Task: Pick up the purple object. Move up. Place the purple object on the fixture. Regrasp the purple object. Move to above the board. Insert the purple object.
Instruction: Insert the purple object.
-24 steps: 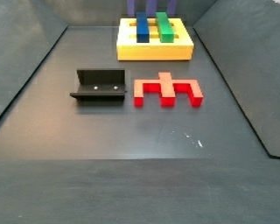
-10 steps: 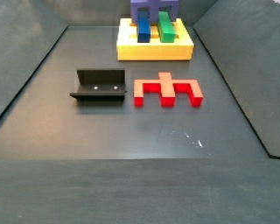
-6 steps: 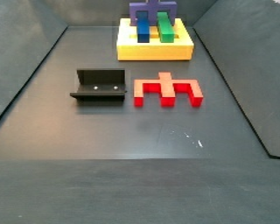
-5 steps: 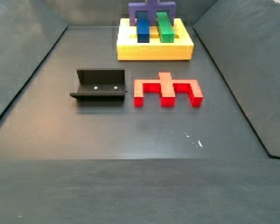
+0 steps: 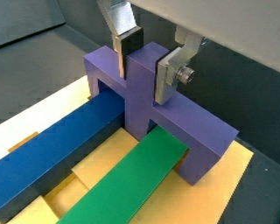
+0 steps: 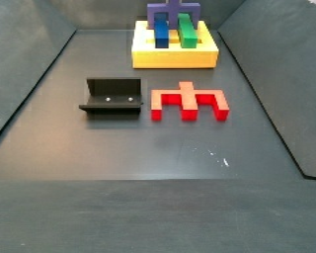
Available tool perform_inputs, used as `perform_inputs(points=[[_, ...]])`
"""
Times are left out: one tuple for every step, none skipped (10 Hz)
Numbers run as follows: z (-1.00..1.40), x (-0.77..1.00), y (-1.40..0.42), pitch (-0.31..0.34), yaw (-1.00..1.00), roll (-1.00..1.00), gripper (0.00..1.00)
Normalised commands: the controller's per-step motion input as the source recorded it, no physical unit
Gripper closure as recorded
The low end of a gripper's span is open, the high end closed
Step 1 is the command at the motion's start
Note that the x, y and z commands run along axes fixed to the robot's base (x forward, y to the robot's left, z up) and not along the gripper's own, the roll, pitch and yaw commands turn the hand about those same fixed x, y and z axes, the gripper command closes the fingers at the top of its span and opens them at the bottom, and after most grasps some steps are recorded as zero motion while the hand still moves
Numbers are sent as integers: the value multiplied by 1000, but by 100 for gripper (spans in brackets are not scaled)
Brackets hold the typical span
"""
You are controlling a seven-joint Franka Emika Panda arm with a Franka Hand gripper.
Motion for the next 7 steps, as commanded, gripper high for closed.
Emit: perform_inputs(points=[[-120,0,-20,0,0,-54,100],[-214,294,86,11,103,-13,100],[-206,366,91,30,194,0,100],[-251,337,100,30,180,0,100],[-506,117,66,0,123,-4,100],[-511,0,0,-7,106,0,100],[-383,0,0,0,126,74,100]])
